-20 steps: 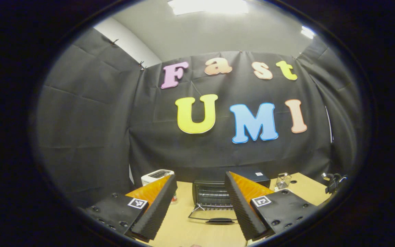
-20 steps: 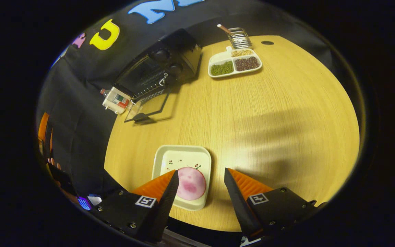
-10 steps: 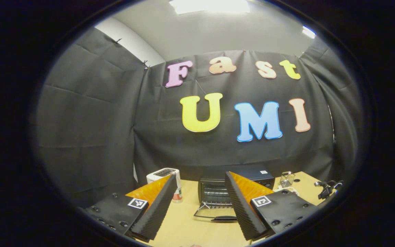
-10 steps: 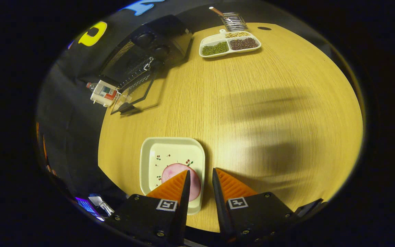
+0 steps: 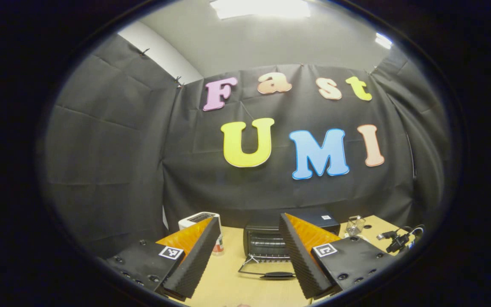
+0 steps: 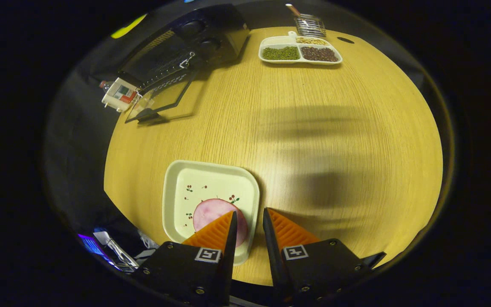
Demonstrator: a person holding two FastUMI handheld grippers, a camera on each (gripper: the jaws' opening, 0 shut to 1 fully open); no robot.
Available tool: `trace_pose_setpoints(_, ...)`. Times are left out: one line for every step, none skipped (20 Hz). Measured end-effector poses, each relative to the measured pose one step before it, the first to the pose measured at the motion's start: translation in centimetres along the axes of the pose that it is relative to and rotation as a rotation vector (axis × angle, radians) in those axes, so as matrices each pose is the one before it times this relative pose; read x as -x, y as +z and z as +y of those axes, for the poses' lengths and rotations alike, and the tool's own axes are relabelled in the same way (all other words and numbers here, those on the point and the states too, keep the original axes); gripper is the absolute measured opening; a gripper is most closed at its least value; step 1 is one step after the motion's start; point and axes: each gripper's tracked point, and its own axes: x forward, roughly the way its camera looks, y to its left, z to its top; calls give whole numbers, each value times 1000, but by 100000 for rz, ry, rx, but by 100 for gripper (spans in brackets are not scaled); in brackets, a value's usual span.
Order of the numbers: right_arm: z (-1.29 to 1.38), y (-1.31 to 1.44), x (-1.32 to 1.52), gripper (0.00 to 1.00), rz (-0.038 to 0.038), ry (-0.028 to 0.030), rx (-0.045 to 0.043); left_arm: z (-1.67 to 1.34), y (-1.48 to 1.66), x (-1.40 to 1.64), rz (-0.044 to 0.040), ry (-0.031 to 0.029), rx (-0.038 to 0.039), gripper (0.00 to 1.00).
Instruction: Open the electric oven with the left hand, put the food in, and close the electric oven.
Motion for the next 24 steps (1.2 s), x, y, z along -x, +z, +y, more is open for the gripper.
trace_pose_setpoints(104, 270, -1124, 6, 1690, 320, -1084, -58, 174, -62, -195, -145, 137, 99)
trace_pose_setpoints(-57, 107, 99, 6, -441, 497, -372, -52, -69, -27, -239, -26, -47, 99)
trace_pose_setpoints(171, -162, 585, 7, 926, 959, 31, 61, 84, -12, -286, 26, 41, 99)
trace_pose_setpoints(199, -49, 23, 7, 22, 1618, -2056, 10, -68, -46, 124, -251, 38, 99)
trace_pose_setpoints(241, 127, -36, 1, 1418, 2495, -1088, 73, -23, 22, -73, 152, -188, 99)
trace_pose_setpoints(-16, 124, 322, 1, 195, 2101, -1690, 153, 130, -29, -361, 350, -37, 99)
trace_pose_setpoints(57, -321, -287, 1, 1096, 2380, -1362, 126, 241, 37, -398, 273, 275, 99)
trace_pose_setpoints(52, 0, -29, 0, -72, 2903, -2820, 50, 118, 15, -362, 151, 389, 99)
trace_pose_setpoints(88, -254, -38, 1, 1081, 3524, -3240, 87, 119, 106, -296, 297, 177, 99)
trace_pose_setpoints(-35, -192, 13, 0, 1187, 3705, -3469, 119, 80, -64, -191, 365, 54, 99)
trace_pose_setpoints(104, -150, 224, 1, 64, 3393, -3351, 76, 43, 21, -30, 332, 98, 99)
trace_pose_setpoints(92, -288, 147, 0, 677, 3246, -2989, -107, -47, 58, 12, 203, 111, 99)
trace_pose_setpoints(165, -290, 213, 0, -417, 3314, -3307, -120, -3, -6, 45, 88, 48, 99)
trace_pose_setpoints(65, -227, 211, 0, 217, 2881, -3348, -163, -101, 58, 218, -162, 13, 99)
trace_pose_setpoints(100, -7, 144, 0, -537, 2660, -2864, -176, -25, 52, 251, -163, 22, 99)
trace_pose_setpoints(65, -34, -8, 1, -541, 2136, -1627, -302, -138, 16, 206, -284, 93, 99)
trace_pose_setpoints(337, -49, -12, 0, -604, 2694, -701, -265, 136, -10, 35, -303, 77, 99)
trace_pose_setpoints(242, -4, 44, 1, -15, 2246, -339, -238, 1, -20, -126, -264, 2, 99)
trace_pose_setpoints(510, -16, 167, 0, -504, 2607, -384, -255, 137, 34, -190, -171, -73, 99)
trace_pose_setpoints(358, -23, 135, 0, -142, 1926, -193, -265, 114, 10, -237, -223, -53, 99)
trace_pose_setpoints(448, -68, 73, 0, -521, 1998, 54, -278, 54, 51, -225, -187, -5, 99)
trace_pose_setpoints(281, -13, 102, 0, -135, 1105, -477, -225, 111, 16, -4, -224, -41, 99)
trace_pose_setpoints(366, 110, 36, 0, -221, 1149, -842, -264, 26, 62, -21, -176, -148, 99)
trace_pose_setpoints(402, 149, 51, 0, -738, 809, -881, -154, 118, -48, -165, -44, -293, 99)
